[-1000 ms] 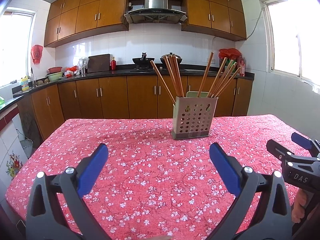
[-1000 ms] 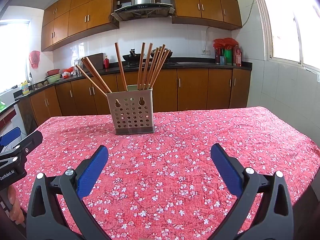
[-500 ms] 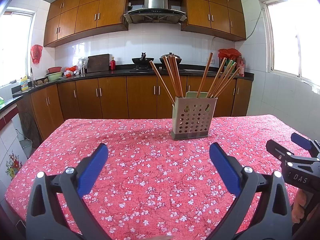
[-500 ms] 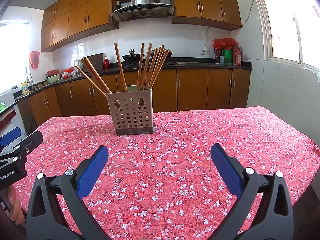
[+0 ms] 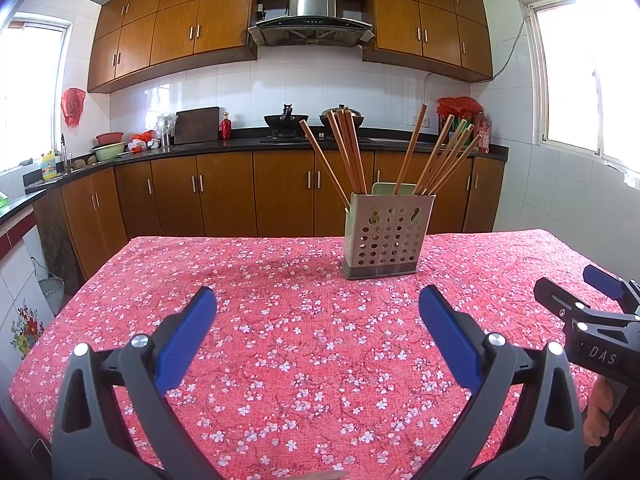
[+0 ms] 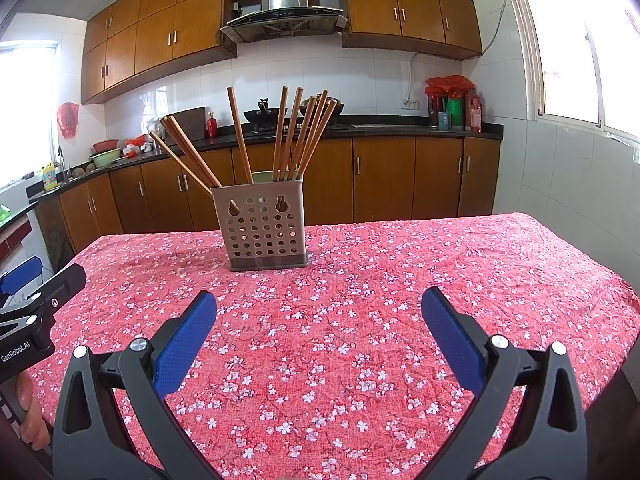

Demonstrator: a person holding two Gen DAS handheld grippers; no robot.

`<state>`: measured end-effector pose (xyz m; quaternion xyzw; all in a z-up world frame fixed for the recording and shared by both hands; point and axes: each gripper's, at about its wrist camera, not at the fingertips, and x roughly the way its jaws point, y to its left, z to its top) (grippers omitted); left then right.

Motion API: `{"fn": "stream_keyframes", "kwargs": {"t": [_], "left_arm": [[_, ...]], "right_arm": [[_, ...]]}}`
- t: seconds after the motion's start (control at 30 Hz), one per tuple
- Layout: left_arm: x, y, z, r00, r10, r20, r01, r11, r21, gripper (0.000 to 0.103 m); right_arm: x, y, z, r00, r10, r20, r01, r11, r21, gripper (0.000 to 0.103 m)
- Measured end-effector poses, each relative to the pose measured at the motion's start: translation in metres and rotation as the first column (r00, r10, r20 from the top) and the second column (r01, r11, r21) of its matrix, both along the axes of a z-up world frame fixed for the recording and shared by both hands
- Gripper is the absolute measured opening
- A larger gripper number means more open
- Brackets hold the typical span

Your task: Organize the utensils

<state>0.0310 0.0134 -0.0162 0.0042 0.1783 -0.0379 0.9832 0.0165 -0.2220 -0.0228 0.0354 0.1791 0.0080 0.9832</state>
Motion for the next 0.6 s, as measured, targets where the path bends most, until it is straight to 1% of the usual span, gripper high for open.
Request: {"fn": "stream_keyframes", "kwargs": {"t": [0.6], "left_arm": [[0.0005, 0.0008, -0.0010, 1.000, 0.001, -0.004, -0.001, 1.000, -0.004, 0.099]], "right_arm": [[0.0005, 0.0009, 0.0002, 1.000, -0.001, -0.001, 0.001, 1.000, 0.000, 0.101]]}}
